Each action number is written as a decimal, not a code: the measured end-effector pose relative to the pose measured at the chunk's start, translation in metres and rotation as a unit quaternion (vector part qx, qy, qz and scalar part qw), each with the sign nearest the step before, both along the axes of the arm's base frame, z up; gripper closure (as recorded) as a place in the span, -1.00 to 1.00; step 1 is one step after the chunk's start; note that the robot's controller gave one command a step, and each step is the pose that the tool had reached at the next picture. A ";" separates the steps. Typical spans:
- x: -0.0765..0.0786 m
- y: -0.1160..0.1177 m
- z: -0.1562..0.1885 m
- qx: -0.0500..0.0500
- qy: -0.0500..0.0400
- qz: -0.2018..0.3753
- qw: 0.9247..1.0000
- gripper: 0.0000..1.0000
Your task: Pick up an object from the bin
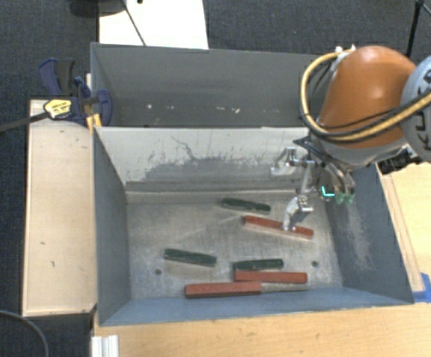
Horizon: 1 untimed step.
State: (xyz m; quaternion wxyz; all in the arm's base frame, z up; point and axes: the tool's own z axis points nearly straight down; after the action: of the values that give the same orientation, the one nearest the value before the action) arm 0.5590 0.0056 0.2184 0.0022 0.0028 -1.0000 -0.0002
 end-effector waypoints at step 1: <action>0.002 0.000 0.004 0.000 -0.004 0.000 1.000 -1.00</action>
Offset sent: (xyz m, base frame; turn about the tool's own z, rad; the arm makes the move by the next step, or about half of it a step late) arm -0.0160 0.0102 -0.1237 0.0048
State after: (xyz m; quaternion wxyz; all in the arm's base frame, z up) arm 0.5606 0.0056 0.2225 -0.0018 0.0027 -1.0000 -0.0003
